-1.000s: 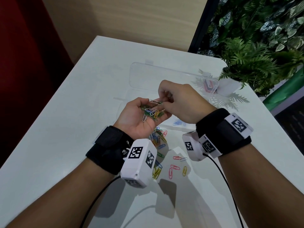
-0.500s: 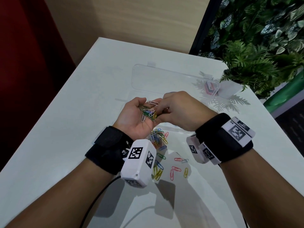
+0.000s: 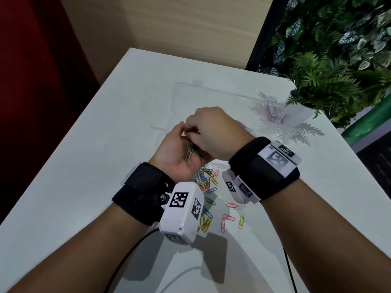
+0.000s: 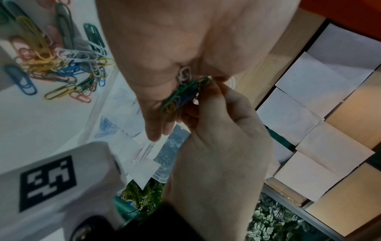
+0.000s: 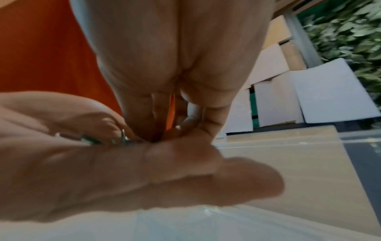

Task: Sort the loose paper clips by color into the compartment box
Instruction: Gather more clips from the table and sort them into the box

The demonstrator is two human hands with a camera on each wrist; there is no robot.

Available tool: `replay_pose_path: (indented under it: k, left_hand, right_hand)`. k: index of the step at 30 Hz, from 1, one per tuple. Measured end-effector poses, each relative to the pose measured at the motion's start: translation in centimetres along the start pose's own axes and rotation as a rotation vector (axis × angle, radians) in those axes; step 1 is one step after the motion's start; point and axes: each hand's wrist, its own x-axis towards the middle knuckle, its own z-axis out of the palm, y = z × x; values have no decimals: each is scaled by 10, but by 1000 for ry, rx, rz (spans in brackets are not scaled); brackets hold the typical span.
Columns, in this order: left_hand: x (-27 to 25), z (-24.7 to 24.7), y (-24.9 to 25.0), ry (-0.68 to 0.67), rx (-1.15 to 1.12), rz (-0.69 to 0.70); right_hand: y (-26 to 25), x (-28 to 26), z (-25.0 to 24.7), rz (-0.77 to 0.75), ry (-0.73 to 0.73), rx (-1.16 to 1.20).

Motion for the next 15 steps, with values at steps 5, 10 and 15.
replay_pose_path:
  k: [5, 10, 15]
  left_hand:
    - [-1, -3, 5, 32, -32, 8]
    - [1, -6, 9, 25, -16, 18]
    - [1, -11, 16, -25, -49, 43]
  right_hand:
    - [-3, 10, -4, 17, -129, -12]
    - [-8, 16, -3, 5, -128, 1]
    - [-10, 23, 4, -23, -57, 74]
